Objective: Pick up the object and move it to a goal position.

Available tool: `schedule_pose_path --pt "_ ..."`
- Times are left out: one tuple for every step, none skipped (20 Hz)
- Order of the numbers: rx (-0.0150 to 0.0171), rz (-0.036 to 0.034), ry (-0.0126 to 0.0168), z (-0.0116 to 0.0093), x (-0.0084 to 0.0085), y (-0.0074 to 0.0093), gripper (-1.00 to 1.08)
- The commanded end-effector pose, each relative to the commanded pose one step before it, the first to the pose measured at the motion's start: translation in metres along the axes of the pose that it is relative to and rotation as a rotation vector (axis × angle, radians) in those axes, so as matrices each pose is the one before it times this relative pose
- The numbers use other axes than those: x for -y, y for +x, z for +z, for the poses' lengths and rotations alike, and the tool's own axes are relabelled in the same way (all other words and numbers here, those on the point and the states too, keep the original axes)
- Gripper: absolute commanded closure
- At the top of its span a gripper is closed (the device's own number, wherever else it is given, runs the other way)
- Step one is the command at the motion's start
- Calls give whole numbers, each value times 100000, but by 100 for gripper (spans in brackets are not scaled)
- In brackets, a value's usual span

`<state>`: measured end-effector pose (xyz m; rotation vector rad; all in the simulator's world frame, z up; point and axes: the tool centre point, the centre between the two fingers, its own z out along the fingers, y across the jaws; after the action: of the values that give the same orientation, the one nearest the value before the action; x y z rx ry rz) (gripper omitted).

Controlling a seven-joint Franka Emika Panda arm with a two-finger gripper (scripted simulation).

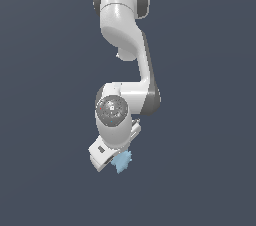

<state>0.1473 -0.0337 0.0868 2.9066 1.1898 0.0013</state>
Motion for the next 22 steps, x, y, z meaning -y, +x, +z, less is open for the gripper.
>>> schedule_pose_path --pt "102 -61 120 1028 36 -51 -92" --pt "-14 -83 -5 561 29 12 -92" --pt "-8 -48 -3 645 10 -14 -92" --pt "-8 -48 -3 655 12 -16 -92" --pt "-8 -48 -3 557 14 -10 -92" --pt "-8 -48 -3 457 14 -2 -92" --pt "0 0 0 363 -12 -19 -92" --pt "-9 -48 -2 258 11 18 -92" --pt "0 0 0 164 -17 3 -92" --pt "0 0 0 65 -21 15 -92" --pt "0 0 0 -35 -24 28 -92" --pt "0 0 0 -123 -26 37 -92" --pt "0 0 0 -103 -15 25 -92" --pt "0 0 0 -37 -5 8 -92" --pt "0 0 0 0 0 0 108" --pt "0 0 0 0 0 0 108" --pt "0 0 0 0 0 0 108" --pt "0 0 0 0 0 0 108" --pt "0 0 0 0 0 0 108" --pt "0 0 0 0 0 0 108" --pt "0 0 0 0 0 0 108" --pt "0 0 0 0 0 0 108"
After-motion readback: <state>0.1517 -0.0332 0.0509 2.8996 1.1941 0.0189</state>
